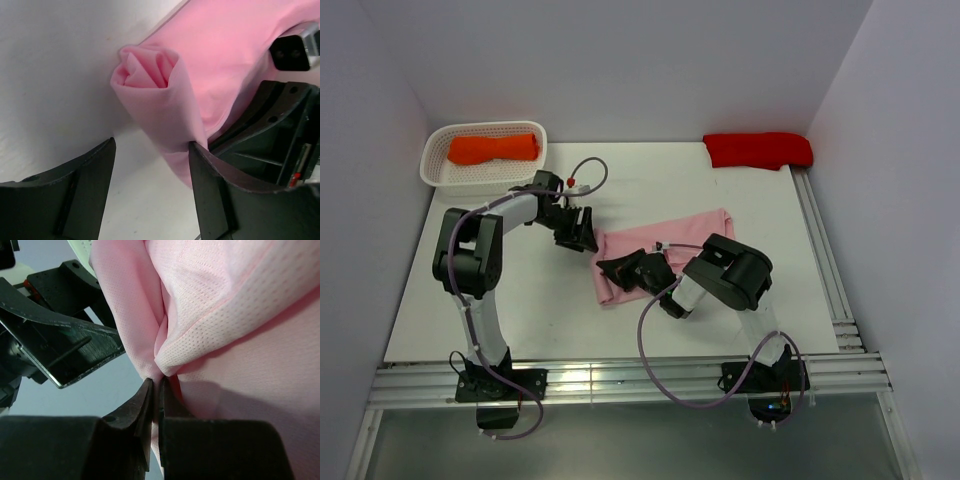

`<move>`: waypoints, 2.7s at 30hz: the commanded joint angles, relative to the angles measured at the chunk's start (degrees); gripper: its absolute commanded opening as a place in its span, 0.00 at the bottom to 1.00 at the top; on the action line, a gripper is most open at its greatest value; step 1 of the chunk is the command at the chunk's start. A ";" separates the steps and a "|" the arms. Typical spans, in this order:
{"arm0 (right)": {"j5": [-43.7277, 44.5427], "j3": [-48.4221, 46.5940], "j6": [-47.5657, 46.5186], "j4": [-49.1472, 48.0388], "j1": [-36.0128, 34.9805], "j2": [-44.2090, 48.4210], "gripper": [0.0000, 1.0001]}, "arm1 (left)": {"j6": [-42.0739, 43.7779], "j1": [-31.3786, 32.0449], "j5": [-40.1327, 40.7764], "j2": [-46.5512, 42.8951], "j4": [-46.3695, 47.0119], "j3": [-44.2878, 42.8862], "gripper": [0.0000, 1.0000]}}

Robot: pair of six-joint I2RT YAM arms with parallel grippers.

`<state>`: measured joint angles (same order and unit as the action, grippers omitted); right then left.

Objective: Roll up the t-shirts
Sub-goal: Roll the tshirt

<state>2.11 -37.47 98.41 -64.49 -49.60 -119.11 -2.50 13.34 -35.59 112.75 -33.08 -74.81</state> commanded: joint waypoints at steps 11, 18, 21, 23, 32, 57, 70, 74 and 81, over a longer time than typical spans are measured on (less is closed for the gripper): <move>1.23 1.00 5.39 16.50 -0.23 0.63 0.00 | -4.00 0.02 -8.53 2.92 4.60 -1.23 0.64; 1.85 0.03 4.77 19.93 -0.23 0.99 0.00 | -4.88 0.37 -2.82 3.88 3.99 -3.06 0.59; 2.37 -0.06 4.60 21.41 -0.23 1.25 0.00 | -5.32 0.63 0.17 4.67 3.02 -4.38 0.54; 2.64 -0.41 3.90 22.38 -0.23 1.77 0.00 | -5.85 1.07 2.71 5.02 2.24 -5.61 0.50; 7.64 -3.30 -6.64 36.96 -1.11 10.19 0.35 | -4.27 5.64 14.05 6.61 -2.60 -10.35 0.17; 30.58 -33.71 -40.92 81.10 -10.25 14.44 0.37 | -0.93 11.00 21.88 11.44 -10.34 -17.48 0.15; 32.96 -44.96 -48.75 85.93 -12.62 1.96 0.37 | -0.75 11.09 21.97 12.23 -11.66 -18.80 0.15; 35.06 -48.13 -47.44 91.46 -14.47 -0.24 0.38 | -0.57 11.18 22.50 12.84 -11.92 -19.15 0.16; 36.91 -54.10 -44.98 103.85 -16.75 -5.16 0.43 | -0.31 11.09 22.59 13.81 -12.80 -20.20 0.18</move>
<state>36.86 -89.14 51.77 30.89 -65.25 -122.28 -5.10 24.21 -17.06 123.48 -46.46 -94.78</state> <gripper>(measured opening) 0.426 0.204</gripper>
